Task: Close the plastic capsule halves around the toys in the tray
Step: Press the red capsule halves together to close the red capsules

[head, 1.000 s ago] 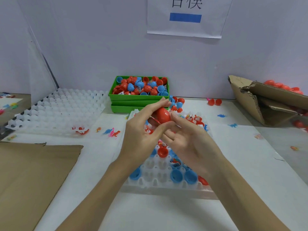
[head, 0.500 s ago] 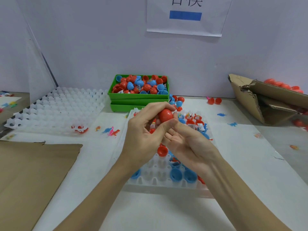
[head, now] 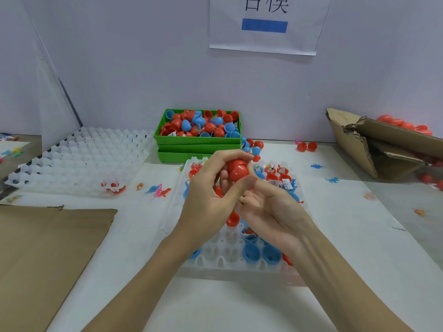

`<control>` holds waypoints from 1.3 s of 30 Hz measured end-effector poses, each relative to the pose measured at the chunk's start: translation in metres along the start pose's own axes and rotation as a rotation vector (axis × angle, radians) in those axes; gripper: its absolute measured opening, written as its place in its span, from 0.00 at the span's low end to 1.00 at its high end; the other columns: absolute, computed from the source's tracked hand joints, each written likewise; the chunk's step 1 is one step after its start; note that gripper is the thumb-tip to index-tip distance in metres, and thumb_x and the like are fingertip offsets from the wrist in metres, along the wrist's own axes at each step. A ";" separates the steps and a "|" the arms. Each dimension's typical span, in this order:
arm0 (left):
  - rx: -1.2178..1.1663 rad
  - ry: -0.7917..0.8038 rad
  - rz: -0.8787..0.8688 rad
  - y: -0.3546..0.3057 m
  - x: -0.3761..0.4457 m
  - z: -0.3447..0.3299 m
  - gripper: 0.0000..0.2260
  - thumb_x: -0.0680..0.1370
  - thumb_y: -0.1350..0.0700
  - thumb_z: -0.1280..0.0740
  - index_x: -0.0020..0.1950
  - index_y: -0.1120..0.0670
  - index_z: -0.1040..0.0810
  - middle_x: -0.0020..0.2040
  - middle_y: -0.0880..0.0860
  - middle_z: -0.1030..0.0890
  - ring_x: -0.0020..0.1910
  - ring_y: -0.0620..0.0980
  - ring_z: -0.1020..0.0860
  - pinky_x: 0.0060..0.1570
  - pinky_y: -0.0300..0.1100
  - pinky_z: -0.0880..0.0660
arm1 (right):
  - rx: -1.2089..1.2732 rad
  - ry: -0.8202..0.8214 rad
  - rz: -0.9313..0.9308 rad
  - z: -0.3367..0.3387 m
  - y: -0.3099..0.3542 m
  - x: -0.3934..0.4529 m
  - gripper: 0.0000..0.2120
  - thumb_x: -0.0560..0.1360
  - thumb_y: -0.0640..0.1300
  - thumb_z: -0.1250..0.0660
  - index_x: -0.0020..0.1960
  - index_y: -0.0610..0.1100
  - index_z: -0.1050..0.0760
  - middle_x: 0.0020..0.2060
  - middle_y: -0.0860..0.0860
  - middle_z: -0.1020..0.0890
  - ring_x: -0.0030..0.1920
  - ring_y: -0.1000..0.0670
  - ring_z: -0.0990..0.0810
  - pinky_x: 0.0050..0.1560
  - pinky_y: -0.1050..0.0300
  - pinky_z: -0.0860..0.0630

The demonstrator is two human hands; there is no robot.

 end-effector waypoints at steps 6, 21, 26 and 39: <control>0.159 -0.105 -0.057 -0.004 0.002 0.018 0.16 0.76 0.47 0.26 0.61 0.49 0.21 0.58 0.41 0.18 0.61 0.45 0.20 0.60 0.37 0.22 | -0.187 -0.036 -0.024 -0.003 -0.001 -0.001 0.14 0.80 0.48 0.29 0.61 0.41 0.16 0.60 0.39 0.17 0.62 0.44 0.17 0.59 0.53 0.19; 0.162 -0.096 -0.038 0.000 0.003 0.021 0.18 0.75 0.51 0.24 0.64 0.49 0.19 0.60 0.41 0.17 0.63 0.45 0.20 0.60 0.36 0.22 | -0.446 -0.214 0.111 0.004 0.018 -0.009 0.15 0.78 0.51 0.29 0.54 0.40 0.14 0.56 0.40 0.14 0.57 0.43 0.14 0.50 0.56 0.17; 0.130 -0.060 -0.023 0.005 0.003 0.018 0.20 0.75 0.52 0.24 0.66 0.52 0.19 0.62 0.45 0.17 0.64 0.48 0.20 0.62 0.38 0.21 | -0.480 -0.238 0.129 0.003 0.022 -0.011 0.14 0.77 0.50 0.30 0.53 0.41 0.14 0.54 0.41 0.14 0.56 0.43 0.14 0.49 0.57 0.17; 0.191 -0.094 -0.062 -0.004 0.001 0.014 0.13 0.81 0.51 0.31 0.65 0.53 0.21 0.61 0.43 0.18 0.63 0.43 0.20 0.62 0.36 0.24 | -0.266 -0.076 0.087 -0.006 0.005 -0.003 0.19 0.80 0.50 0.30 0.64 0.37 0.21 0.62 0.39 0.17 0.64 0.42 0.18 0.59 0.53 0.19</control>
Point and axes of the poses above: each hand's wrist, its own x-axis towards the middle knuckle, its own z-axis out of the back of the hand, y = z × x, the point moved 9 cm from there along x, towards the middle knuckle
